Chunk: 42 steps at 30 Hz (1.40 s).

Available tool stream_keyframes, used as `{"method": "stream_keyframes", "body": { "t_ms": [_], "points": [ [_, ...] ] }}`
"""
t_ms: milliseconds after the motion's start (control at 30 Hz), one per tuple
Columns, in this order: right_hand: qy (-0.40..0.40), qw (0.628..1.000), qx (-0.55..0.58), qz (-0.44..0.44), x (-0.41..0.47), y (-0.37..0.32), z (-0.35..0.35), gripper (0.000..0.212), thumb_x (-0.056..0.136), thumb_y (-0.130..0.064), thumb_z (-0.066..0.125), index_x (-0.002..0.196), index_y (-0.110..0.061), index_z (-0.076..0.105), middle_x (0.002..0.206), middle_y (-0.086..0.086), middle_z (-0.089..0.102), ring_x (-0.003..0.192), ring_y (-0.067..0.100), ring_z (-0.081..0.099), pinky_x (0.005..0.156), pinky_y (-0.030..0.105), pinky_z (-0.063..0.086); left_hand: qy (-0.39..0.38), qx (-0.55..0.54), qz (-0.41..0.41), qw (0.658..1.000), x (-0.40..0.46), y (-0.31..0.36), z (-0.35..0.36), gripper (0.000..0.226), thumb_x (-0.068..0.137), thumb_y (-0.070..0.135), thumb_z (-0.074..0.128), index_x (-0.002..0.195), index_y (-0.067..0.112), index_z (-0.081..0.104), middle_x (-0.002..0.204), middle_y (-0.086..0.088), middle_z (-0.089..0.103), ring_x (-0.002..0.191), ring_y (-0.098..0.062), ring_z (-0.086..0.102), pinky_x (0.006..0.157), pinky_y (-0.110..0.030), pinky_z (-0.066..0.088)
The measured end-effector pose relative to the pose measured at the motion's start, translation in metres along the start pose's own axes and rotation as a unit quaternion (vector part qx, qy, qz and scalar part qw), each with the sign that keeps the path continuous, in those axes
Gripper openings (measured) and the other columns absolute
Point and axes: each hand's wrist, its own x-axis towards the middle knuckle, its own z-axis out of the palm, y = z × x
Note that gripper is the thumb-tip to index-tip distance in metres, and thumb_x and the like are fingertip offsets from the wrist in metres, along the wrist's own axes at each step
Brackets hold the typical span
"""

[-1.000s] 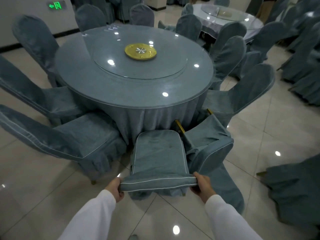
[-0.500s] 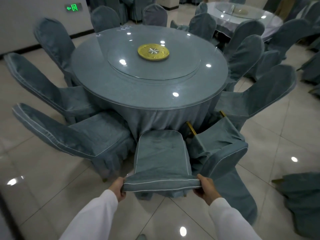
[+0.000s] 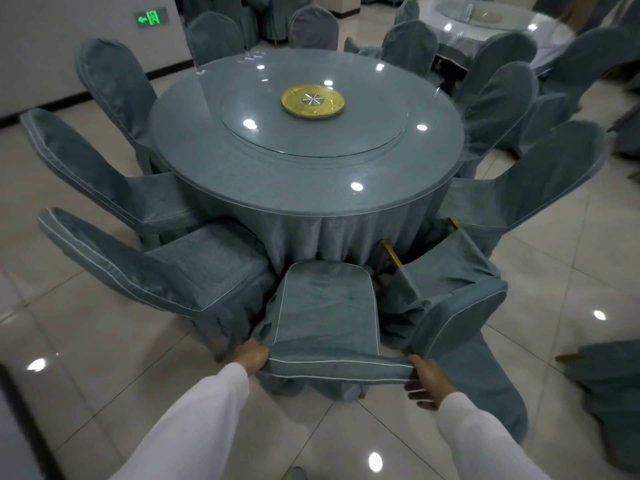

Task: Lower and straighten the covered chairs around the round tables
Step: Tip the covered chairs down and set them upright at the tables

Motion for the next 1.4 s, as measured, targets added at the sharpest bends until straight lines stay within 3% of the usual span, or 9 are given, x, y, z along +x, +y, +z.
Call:
{"method": "stream_keyframes", "body": {
  "t_ms": [67, 200, 333, 600, 733, 933, 1133, 1300, 1400],
  "points": [
    [0.026, 0.997, -0.063, -0.036, 0.003, 0.001, -0.010, 0.040, 0.100, -0.051, 0.050, 0.111, -0.014, 0.058, 0.103, 0.018, 0.068, 0.087, 0.033, 0.064, 0.077, 0.038, 0.052, 0.013, 0.065, 0.030, 0.997, 0.012, 0.003, 0.004, 0.025, 0.091, 0.023, 0.049, 0.106, 0.012, 0.065, 0.119, -0.011, 0.065, 0.112, -0.033, 0.061, 0.102, -0.039, 0.047],
    [0.063, 0.985, -0.126, -0.099, 0.007, 0.007, -0.043, 0.027, 0.096, -0.043, 0.059, 0.095, -0.016, 0.065, 0.101, 0.010, 0.067, 0.090, 0.031, 0.063, 0.076, 0.036, 0.050, 0.002, 0.090, 0.112, 0.990, -0.023, 0.047, 0.026, 0.017, 0.095, 0.025, 0.049, 0.090, 0.016, 0.063, 0.105, -0.009, 0.067, 0.099, -0.030, 0.063, 0.093, -0.036, 0.049],
    [0.046, 0.983, -0.127, -0.126, -0.003, 0.012, -0.084, 0.015, 0.096, -0.031, 0.060, 0.097, -0.018, 0.068, 0.093, 0.008, 0.071, 0.077, 0.023, 0.065, 0.061, 0.032, 0.050, -0.008, 0.121, 0.164, 0.979, -0.032, 0.087, 0.068, 0.017, 0.091, 0.028, 0.051, 0.083, 0.020, 0.063, 0.097, -0.005, 0.069, 0.095, -0.029, 0.064, 0.092, -0.039, 0.052],
    [0.029, 0.983, -0.071, -0.165, 0.006, 0.053, -0.209, 0.012, 0.101, -0.019, 0.056, 0.105, -0.015, 0.067, 0.084, 0.006, 0.073, 0.067, 0.017, 0.065, 0.054, 0.024, 0.046, -0.026, 0.066, 0.277, 0.958, -0.104, 0.168, 0.205, 0.022, 0.095, 0.013, 0.051, 0.084, 0.027, 0.064, 0.084, 0.002, 0.072, 0.084, -0.023, 0.069, 0.078, -0.035, 0.055],
    [0.027, 0.987, -0.016, -0.159, 0.018, 0.089, -0.288, 0.013, 0.102, -0.021, 0.056, 0.106, -0.014, 0.066, 0.085, 0.008, 0.073, 0.069, 0.020, 0.064, 0.058, 0.024, 0.045, -0.040, 0.041, 0.293, 0.954, -0.132, 0.192, 0.288, 0.029, 0.093, 0.005, 0.050, 0.082, 0.027, 0.066, 0.076, 0.000, 0.073, 0.080, -0.026, 0.070, 0.080, -0.044, 0.059],
    [0.038, 0.985, 0.026, -0.167, 0.014, 0.111, -0.384, 0.015, 0.101, -0.023, 0.055, 0.107, -0.016, 0.067, 0.095, 0.013, 0.075, 0.077, 0.022, 0.066, 0.067, 0.030, 0.050, -0.063, 0.032, 0.303, 0.950, -0.177, 0.237, 0.387, 0.023, 0.091, -0.001, 0.056, 0.087, 0.017, 0.070, 0.079, -0.006, 0.073, 0.079, -0.024, 0.071, 0.080, -0.041, 0.060],
    [0.045, 0.985, 0.032, -0.163, 0.040, 0.122, -0.442, 0.015, 0.101, -0.026, 0.053, 0.108, -0.020, 0.066, 0.097, 0.008, 0.075, 0.095, 0.031, 0.072, 0.079, 0.035, 0.058, -0.065, 0.082, 0.333, 0.937, -0.185, 0.270, 0.445, 0.028, 0.085, 0.000, 0.056, 0.082, 0.023, 0.071, 0.076, 0.001, 0.075, 0.072, -0.016, 0.072, 0.073, -0.035, 0.060],
    [0.033, 0.989, 0.026, -0.143, 0.082, 0.117, -0.477, 0.016, 0.102, -0.026, 0.054, 0.108, -0.019, 0.067, 0.096, 0.009, 0.075, 0.094, 0.031, 0.073, 0.078, 0.036, 0.059, -0.060, 0.116, 0.317, 0.939, -0.153, 0.289, 0.479, 0.027, 0.079, 0.003, 0.058, 0.078, 0.027, 0.072, 0.074, 0.003, 0.074, 0.077, -0.019, 0.071, 0.077, -0.033, 0.059],
    [0.039, 0.989, 0.019, -0.141, 0.109, 0.107, -0.493, 0.017, 0.103, -0.026, 0.052, 0.109, -0.019, 0.066, 0.097, 0.008, 0.074, 0.093, 0.030, 0.072, 0.081, 0.036, 0.059, -0.053, 0.123, 0.307, 0.942, -0.138, 0.308, 0.496, 0.027, 0.082, 0.002, 0.059, 0.080, 0.026, 0.071, 0.076, 0.002, 0.074, 0.077, -0.018, 0.070, 0.070, -0.020, 0.053]
  ]
}}
